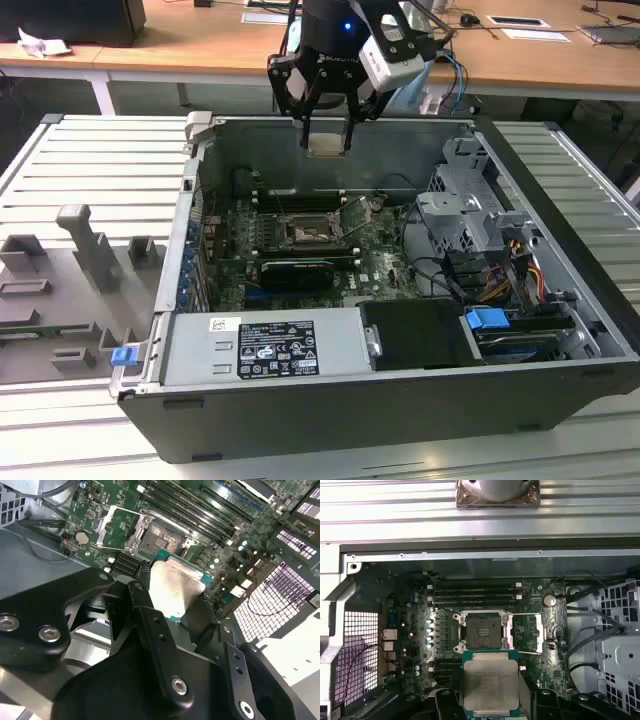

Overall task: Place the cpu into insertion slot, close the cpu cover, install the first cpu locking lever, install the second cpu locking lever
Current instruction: 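Place the cpu into insertion slot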

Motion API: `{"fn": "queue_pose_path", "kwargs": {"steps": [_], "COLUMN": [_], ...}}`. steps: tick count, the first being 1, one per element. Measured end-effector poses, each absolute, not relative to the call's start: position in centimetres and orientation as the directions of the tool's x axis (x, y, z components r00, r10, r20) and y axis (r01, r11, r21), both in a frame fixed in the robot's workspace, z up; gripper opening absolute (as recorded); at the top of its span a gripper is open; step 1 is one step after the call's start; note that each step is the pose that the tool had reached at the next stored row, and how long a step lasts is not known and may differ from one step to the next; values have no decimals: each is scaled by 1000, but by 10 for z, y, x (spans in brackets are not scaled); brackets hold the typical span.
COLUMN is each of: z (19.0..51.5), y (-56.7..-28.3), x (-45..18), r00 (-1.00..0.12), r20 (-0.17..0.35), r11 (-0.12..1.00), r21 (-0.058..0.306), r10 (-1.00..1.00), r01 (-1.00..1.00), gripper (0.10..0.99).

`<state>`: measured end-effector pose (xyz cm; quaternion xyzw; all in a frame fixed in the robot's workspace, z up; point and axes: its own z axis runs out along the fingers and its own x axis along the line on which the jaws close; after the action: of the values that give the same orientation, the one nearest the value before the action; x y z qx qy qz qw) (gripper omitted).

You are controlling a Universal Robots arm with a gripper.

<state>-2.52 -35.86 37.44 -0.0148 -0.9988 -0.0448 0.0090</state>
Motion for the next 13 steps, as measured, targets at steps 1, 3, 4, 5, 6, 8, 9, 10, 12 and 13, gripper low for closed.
{"fn": "queue_pose_path", "kwargs": {"steps": [1, 3, 4, 5, 6, 8, 9, 10, 12, 13], "z": [374, 372, 372, 372, 372, 372, 372, 372, 372, 372], "y": [-359, -359, -359, -359, -359, -359, -359, -359, -359, -359], "x": [-25, -25, -25, -25, -25, -25, -25, -25, -25, -25], "r00": [-997, -996, -996, -996, -996, -996, -996, -995, -994, -994], "r20": [19, 19, 20, 20, 20, 20, 20, 20, 20, 20], "r11": [993, 992, 992, 992, 992, 992, 992, 991, 990, 990], "r21": [89, 89, 89, 89, 89, 89, 89, 89, 89, 89], "r10": [75, 83, 83, 83, 83, 88, 91, 95, 106, 109], "r01": [77, 85, 85, 85, 85, 89, 92, 96, 107, 111], "gripper": [529, 529, 529, 529, 529, 529, 529, 529, 529, 529]}}
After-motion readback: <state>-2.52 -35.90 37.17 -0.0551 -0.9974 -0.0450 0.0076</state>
